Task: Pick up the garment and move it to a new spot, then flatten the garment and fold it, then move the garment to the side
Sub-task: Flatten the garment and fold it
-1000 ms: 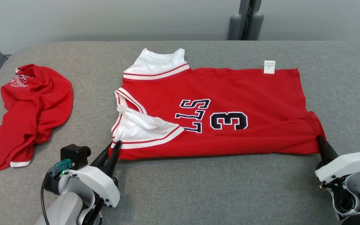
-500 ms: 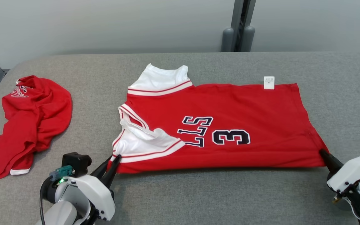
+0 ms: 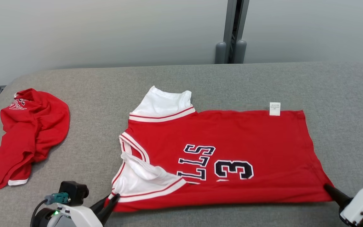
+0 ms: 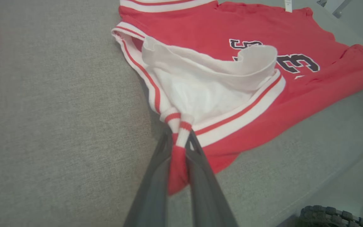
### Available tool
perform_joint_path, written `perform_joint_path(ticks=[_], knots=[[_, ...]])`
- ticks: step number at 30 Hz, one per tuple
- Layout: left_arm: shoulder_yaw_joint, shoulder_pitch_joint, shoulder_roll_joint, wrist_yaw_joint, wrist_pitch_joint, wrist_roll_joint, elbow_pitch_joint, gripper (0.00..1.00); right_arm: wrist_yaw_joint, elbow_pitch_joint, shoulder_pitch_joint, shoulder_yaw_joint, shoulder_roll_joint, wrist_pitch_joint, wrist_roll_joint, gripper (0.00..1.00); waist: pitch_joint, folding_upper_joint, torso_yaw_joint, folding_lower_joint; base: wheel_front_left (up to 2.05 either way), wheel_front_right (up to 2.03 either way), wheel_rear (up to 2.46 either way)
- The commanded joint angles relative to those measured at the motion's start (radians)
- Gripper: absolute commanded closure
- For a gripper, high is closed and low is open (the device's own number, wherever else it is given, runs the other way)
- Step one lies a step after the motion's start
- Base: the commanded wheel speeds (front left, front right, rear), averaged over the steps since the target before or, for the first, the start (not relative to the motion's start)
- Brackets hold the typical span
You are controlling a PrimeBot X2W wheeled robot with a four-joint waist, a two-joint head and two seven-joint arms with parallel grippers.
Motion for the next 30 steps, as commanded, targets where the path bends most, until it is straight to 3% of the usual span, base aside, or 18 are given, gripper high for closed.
perform_joint_path(ticks=[1, 11, 12, 13, 14, 15, 23, 30], knots=[[0.004, 0.028, 0.029, 0.016, 0.021, -0.009, -0.038, 1.0, -0.001, -0.032, 0.04, -0.033, 0.004, 0.033, -0.01, 1.0, -0.003, 0.0, 0.0, 0.0, 0.0, 0.0, 0.0], [0.015, 0.116, 0.078, 0.065, 0.083, -0.051, -0.177, 1.0, -0.001, -0.161, 0.12, -0.142, 0.078, 0.157, -0.076, 1.0, -0.003, 0.0, -0.013, 0.0, 0.0, 0.0, 0.0], [0.014, 0.121, 0.078, 0.071, 0.084, -0.053, -0.182, 0.96, -0.001, -0.17, 0.123, -0.151, 0.087, 0.169, -0.083, 1.0, -0.002, 0.0, -0.014, 0.0, 0.0, 0.0, 0.0], [0.013, 0.122, 0.077, 0.074, 0.087, -0.055, -0.187, 0.67, -0.001, -0.177, 0.126, -0.163, 0.096, 0.178, -0.09, 1.0, -0.002, 0.0, -0.014, 0.0, 0.0, 0.0, 0.0], [0.012, 0.123, 0.076, 0.079, 0.091, -0.058, -0.19, 0.25, -0.001, -0.184, 0.128, -0.174, 0.103, 0.187, -0.099, 0.58, -0.002, 0.0, -0.014, 0.0, 0.0, 0.0, 0.0], [0.01, 0.124, 0.075, 0.082, 0.096, -0.059, -0.193, 0.0, -0.001, -0.188, 0.129, -0.185, 0.111, 0.199, -0.106, 0.0, -0.002, 0.0, -0.014, 0.0, 0.0, 0.0, 0.0], [0.047, 0.101, 0.061, 0.128, 0.052, -0.048, -0.217, 0.0, 0.0, -0.26, 0.101, -0.24, 0.145, 0.23, -0.162, 0.0, 0.009, 0.0, -0.009, 0.0, 0.0, 0.0, 0.0], [0.106, 0.045, 0.013, 0.158, -0.064, -0.035, -0.226, 0.0, 0.0, -0.368, 0.056, -0.19, 0.148, 0.098, -0.178, 0.0, 0.052, 0.0, -0.014, 0.0, 0.0, 0.0, 0.0]])
